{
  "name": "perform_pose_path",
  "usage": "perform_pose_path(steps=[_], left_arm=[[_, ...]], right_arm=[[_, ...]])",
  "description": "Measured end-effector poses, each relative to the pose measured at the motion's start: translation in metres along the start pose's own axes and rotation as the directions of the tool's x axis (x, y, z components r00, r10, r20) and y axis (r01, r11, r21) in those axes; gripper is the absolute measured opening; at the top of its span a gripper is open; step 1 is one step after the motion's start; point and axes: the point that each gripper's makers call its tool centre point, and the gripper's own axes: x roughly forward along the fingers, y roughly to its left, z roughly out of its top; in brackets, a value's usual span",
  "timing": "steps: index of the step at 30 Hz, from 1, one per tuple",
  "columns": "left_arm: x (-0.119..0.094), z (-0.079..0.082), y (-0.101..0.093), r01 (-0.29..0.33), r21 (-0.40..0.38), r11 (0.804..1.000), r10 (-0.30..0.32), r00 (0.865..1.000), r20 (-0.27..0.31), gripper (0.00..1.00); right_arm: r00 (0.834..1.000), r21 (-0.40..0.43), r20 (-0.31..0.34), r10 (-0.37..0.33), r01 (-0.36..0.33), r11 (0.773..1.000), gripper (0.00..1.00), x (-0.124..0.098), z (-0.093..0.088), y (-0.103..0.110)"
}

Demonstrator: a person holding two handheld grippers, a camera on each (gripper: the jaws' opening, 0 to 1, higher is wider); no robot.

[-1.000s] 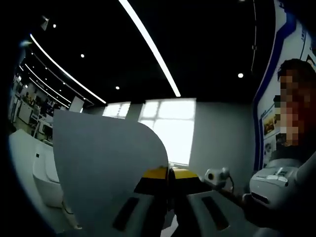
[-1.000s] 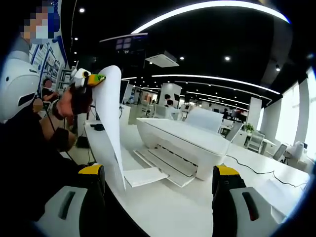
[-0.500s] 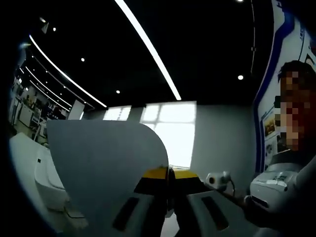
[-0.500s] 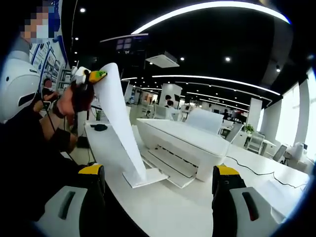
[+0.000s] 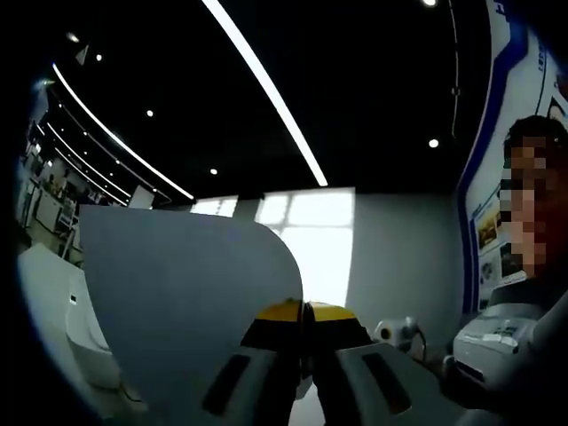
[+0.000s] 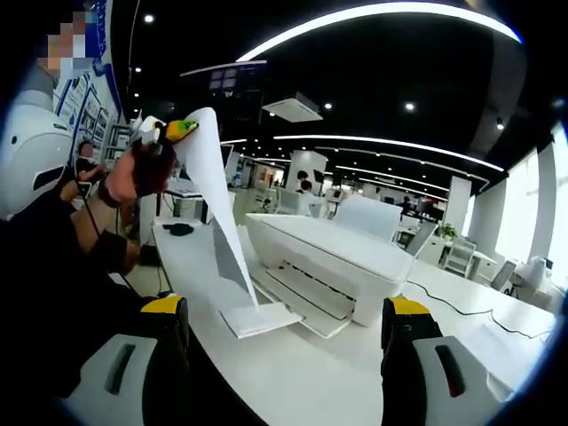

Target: Remove the paper from the printer output slot and place it on top of the printer

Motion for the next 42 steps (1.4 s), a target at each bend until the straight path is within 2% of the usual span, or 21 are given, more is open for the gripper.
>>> perform_pose_path(steps=[5,9,30,42], left_arm=[[-0.001,0.003,0.007,-0.021,0.007,1.0,0.021,1.0,0.011,0.06],[-0.001,0.004,0.007,-0.013,-0.013,1.0,0.014,1.0,0.02,0.06],[0.009,0.014,0.005,0.005,-0.002,1.0,-0.005,1.0,0.018,0.06],[0.016,0.03,0.005,0.014,0.032,0.999,-0.015,1.0,0.016,0.06]], right_arm=[[1.0,0.001,0.003,-0.001,0.001,1.0,0.85,0.0,0.0,0.0],[1.0,0.0,-0.002,-0.002,0.002,1.0,0.85,0.001,-0.001,-0.001],[1.0,-0.003,0.005,-0.004,0.004,1.0,0.85,-0.001,0.001,-0.001],[1.0,-0.009,-0.001,-0.009,0.009,1.0,0.84,-0.001,0.0,-0.001]])
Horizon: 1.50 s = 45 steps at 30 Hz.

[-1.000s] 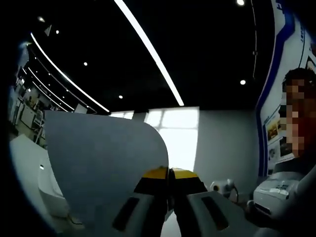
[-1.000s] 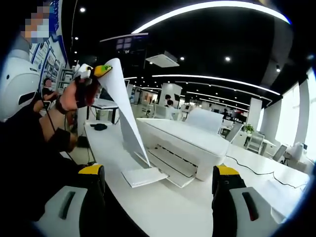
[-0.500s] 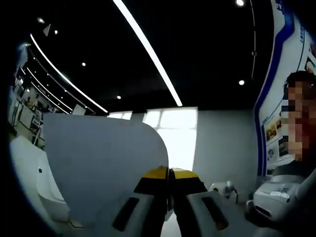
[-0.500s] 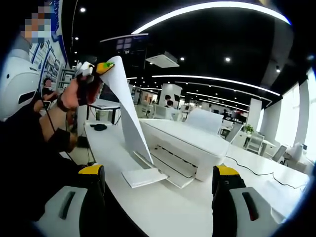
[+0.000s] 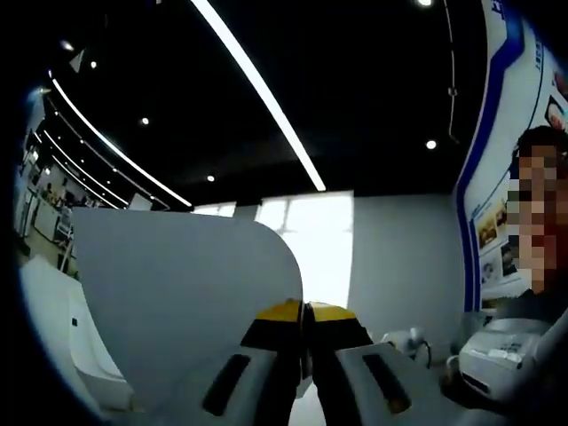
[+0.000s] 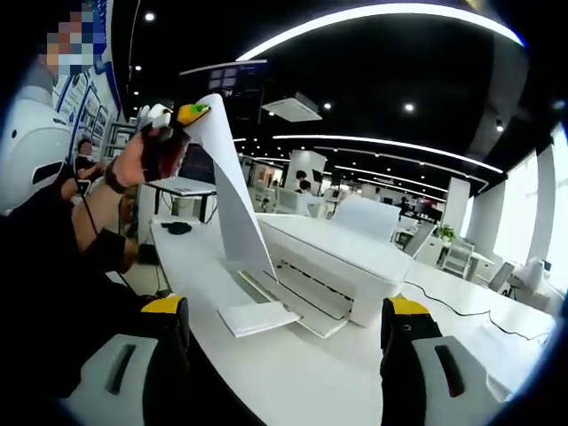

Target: Remove the paper from the printer output slot and place it on top of the printer

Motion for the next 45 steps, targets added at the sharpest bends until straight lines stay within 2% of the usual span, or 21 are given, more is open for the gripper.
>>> perform_pose_path(steps=[11,22,29,38,45], left_arm=[[0.001,0.011,0.0,0.002,0.012,1.0,-0.002,1.0,0.021,0.06],[0.006,0.034,0.013,-0.003,0.033,0.999,0.002,0.999,0.039,0.06],[0.008,0.035,0.019,-0.015,0.034,0.999,0.013,0.999,0.05,0.06],[0.022,0.052,0.024,0.0,0.05,0.999,-0.004,0.997,0.073,0.06],[0.031,0.053,0.026,0.008,0.046,0.999,-0.012,0.997,0.079,0.06]], right_arm=[[1.0,-0.002,0.0,-0.001,0.001,1.0,0.84,0.0,0.0,-0.001],[1.0,-0.005,0.0,-0.005,0.005,1.0,0.84,-0.001,0.001,-0.002],[1.0,-0.004,-0.003,-0.001,0.001,1.0,0.84,0.0,0.0,-0.001],[1.0,0.0,-0.002,-0.002,0.002,1.0,0.84,0.0,-0.001,-0.002],[1.0,0.001,-0.001,-0.004,0.004,1.0,0.84,-0.001,-0.001,-0.002]])
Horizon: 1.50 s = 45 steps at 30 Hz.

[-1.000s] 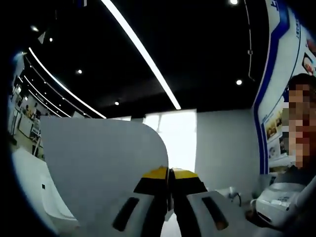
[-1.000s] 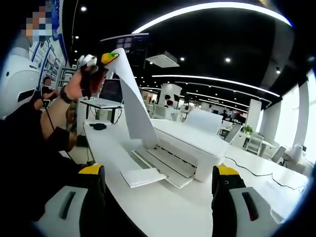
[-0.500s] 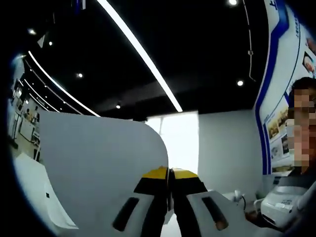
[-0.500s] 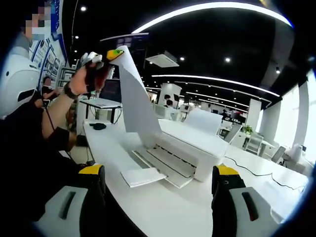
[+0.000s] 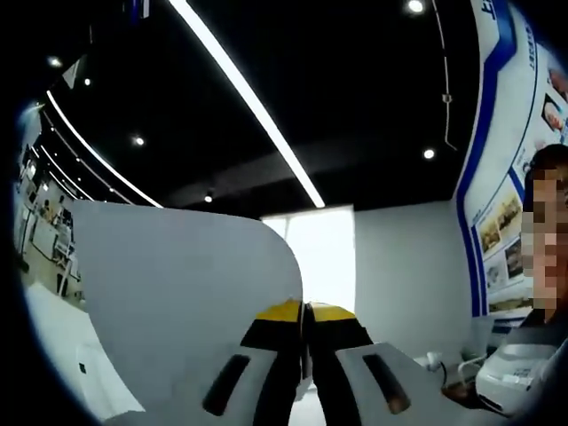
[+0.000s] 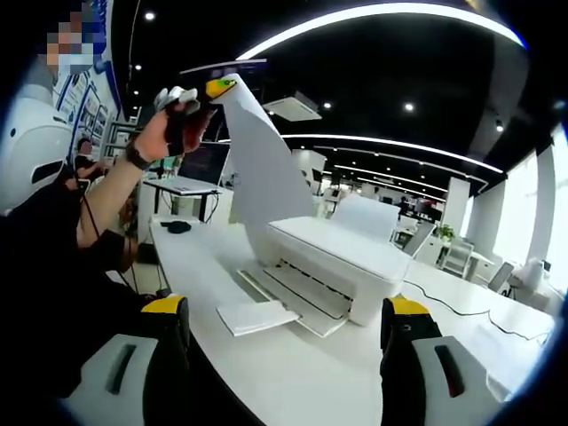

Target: Remove the paper from the printer output slot and place it on top of the printer

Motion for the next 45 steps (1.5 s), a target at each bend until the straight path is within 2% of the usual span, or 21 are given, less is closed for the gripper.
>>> perform_pose_path(steps=[20,37,45], left_arm=[[0.021,0.002,0.013,0.004,-0.008,1.0,-0.004,1.0,0.004,0.06],[0.027,0.002,0.013,0.014,-0.006,1.0,-0.014,1.0,0.006,0.06],[0.031,0.002,0.02,0.009,-0.007,1.0,-0.009,1.0,0.005,0.06]], right_arm=[[1.0,0.008,0.0,-0.004,0.004,1.0,0.84,-0.001,-0.002,-0.003],[1.0,0.007,0.005,-0.008,0.008,1.0,0.84,-0.003,-0.001,-0.004],[1.0,0.006,0.004,-0.006,0.006,1.0,0.84,-0.002,-0.001,-0.004]])
